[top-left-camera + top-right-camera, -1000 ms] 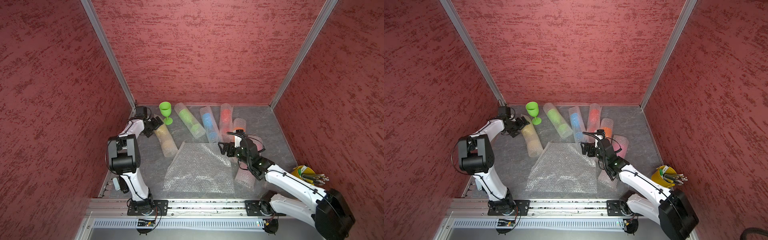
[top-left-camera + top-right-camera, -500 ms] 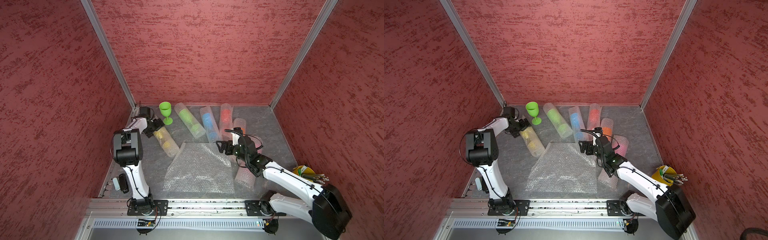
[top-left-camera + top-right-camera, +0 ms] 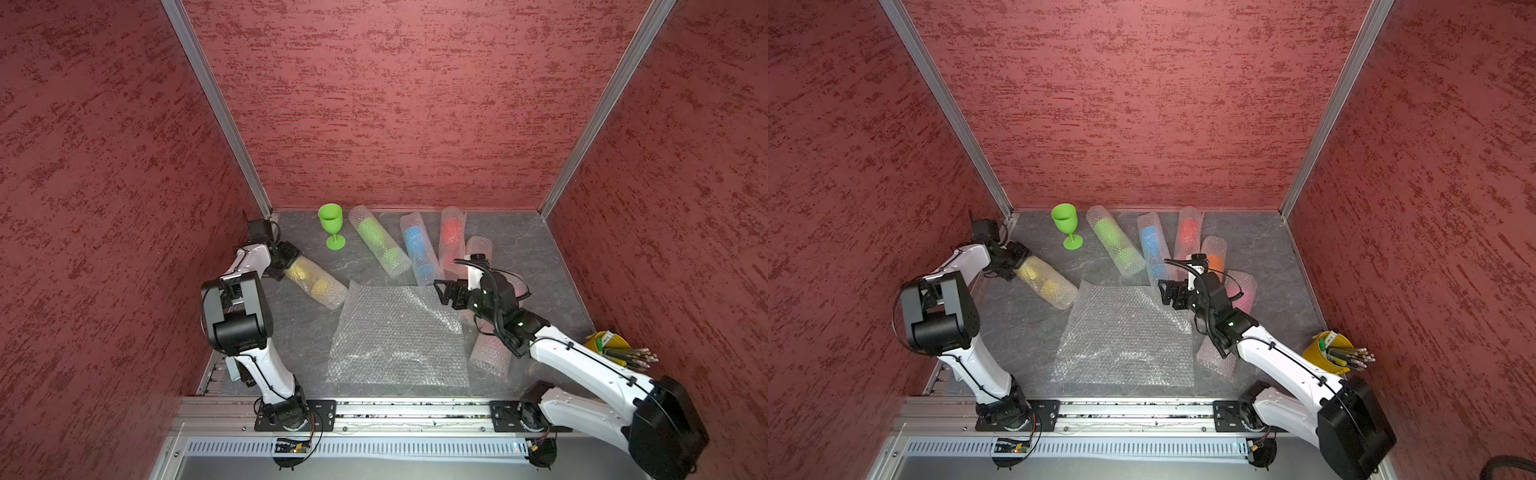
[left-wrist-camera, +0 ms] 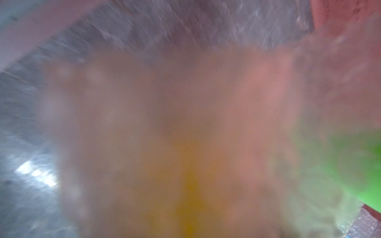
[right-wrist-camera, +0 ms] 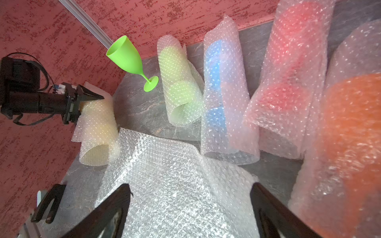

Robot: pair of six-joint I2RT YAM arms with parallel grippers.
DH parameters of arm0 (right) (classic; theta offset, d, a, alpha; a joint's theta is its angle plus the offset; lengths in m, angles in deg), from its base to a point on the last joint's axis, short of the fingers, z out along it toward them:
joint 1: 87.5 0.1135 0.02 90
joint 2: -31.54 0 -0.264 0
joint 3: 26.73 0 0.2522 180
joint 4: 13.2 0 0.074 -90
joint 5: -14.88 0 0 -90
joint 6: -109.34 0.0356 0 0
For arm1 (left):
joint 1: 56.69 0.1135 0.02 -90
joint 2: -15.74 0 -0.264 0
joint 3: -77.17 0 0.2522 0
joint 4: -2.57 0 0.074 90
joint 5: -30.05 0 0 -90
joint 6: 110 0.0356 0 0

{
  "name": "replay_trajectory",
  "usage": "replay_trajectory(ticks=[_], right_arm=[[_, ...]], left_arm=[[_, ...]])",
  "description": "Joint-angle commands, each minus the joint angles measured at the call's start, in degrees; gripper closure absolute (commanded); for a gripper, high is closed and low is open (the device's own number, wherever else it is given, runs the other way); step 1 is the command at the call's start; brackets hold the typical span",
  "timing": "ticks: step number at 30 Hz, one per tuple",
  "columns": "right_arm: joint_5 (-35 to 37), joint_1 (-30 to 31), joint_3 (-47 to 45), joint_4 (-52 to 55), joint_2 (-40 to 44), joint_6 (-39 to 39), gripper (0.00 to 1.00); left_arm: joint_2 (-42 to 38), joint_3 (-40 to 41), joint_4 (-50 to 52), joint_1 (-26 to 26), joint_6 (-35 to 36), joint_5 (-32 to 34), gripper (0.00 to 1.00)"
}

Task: Unpack wine glasses from bubble wrap
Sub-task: Pick up the bubble wrap from the center of the board, then place the bubble wrap at the center of the board.

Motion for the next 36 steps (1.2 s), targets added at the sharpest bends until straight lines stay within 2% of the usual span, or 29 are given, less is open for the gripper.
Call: replay_trajectory(ticks=[1,5,8,13,17,18,20,23,25,29,36], right_arm=[[0.41,-0.24,0.59,1.83,2.82,0.06,0.07],[1.64,-0.29,1.32,3.81,5.30,-0.68,0.07],[1.57,-0.31,3.13,6.38,5.49,-1.44,0.08],[0.51,-0.29,5.50,9.40,5.75,-2.01,0.08],[-3.69,-0.26,5.99,8.66,5.40,-1.02,0.10],[-6.10,-0.26,5.99,7.63,4.80,-0.91,0.12],[-15.97,0.82,6.88,5.01,1.70,-1.35,0.17],[-15.57,5.35,9.54,5.09,-2.58,-1.68,0.21],[-14.34,7.00,10.72,5.18,-4.74,-1.56,0.21],[-11.51,7.32,9.68,4.08,-6.73,1.25,0.21],[-11.27,7.28,6.91,0.67,-9.71,6.32,0.20]], left_arm=[[-7.59,0.42,3.57,0.51,-2.61,3.74,0.25],[-17.35,6.13,3.31,1.38,-6.74,6.31,0.27],[-23.51,7.98,3.55,-0.79,-7.94,6.18,0.29],[-29.60,8.02,5.88,-12.52,-5.84,9.25,0.29],[-31.44,8.85,6.95,-25.35,-3.19,10.38,0.29],[-31.12,8.82,7.38,-28.36,-2.94,10.17,0.29],[-29.62,8.77,7.54,-35.16,-2.68,9.50,0.29],[-25.10,7.85,6.53,-42.68,-2.56,5.70,0.29],[-21.00,6.63,6.05,-45.63,-1.16,3.31,0.30],[-13.35,3.76,6.68,-48.95,2.60,1.16,0.31],[-6.23,2.56,6.03,-50.71,4.95,-0.46,0.28]])
